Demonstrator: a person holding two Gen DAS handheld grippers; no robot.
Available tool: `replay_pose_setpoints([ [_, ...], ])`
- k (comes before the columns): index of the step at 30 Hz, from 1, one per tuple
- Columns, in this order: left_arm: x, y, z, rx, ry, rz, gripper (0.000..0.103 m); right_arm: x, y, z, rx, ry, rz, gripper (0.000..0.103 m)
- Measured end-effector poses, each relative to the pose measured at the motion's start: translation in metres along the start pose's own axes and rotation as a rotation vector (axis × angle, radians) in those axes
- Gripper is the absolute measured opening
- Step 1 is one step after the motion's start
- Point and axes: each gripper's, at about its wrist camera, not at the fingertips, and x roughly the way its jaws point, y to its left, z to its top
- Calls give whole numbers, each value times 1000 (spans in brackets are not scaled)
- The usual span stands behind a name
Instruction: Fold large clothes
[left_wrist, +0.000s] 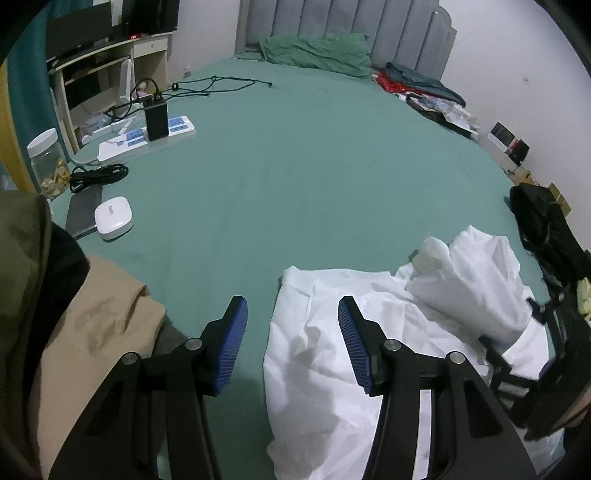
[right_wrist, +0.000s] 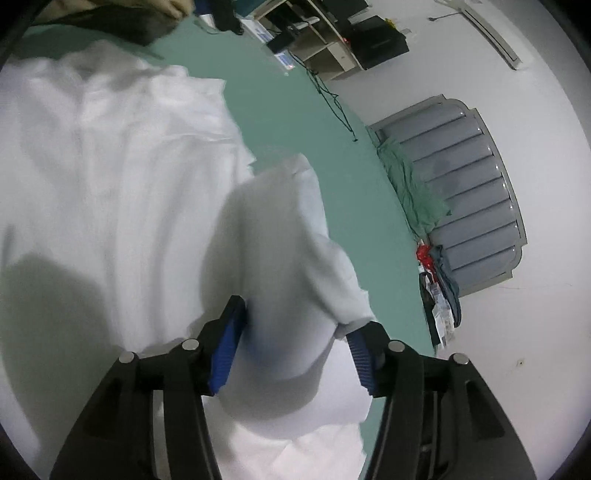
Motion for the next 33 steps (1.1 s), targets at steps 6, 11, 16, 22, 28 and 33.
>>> replay_pose_setpoints([
  [6,-17,-9,-10,-1,17,-69,54,-29,3,-9,127,35,87,54],
  [11,-25,-35,-13,58,5,-114,54,-56,26,-23,241,72,218,54],
  [16,-11,-53,-12,79,20,-121,54,-88,27,-44,337,80,252,54],
  [22,-7,-54,-8,76,4,-110,54,-62,-70,-41,451,26,345,54],
  [28,10,-48,5,54,10,-86,54,0,-100,-8,153,46,487,76],
  [33,24,-42,3,49,37,-67,54,22,-72,9,-139,115,570,70],
])
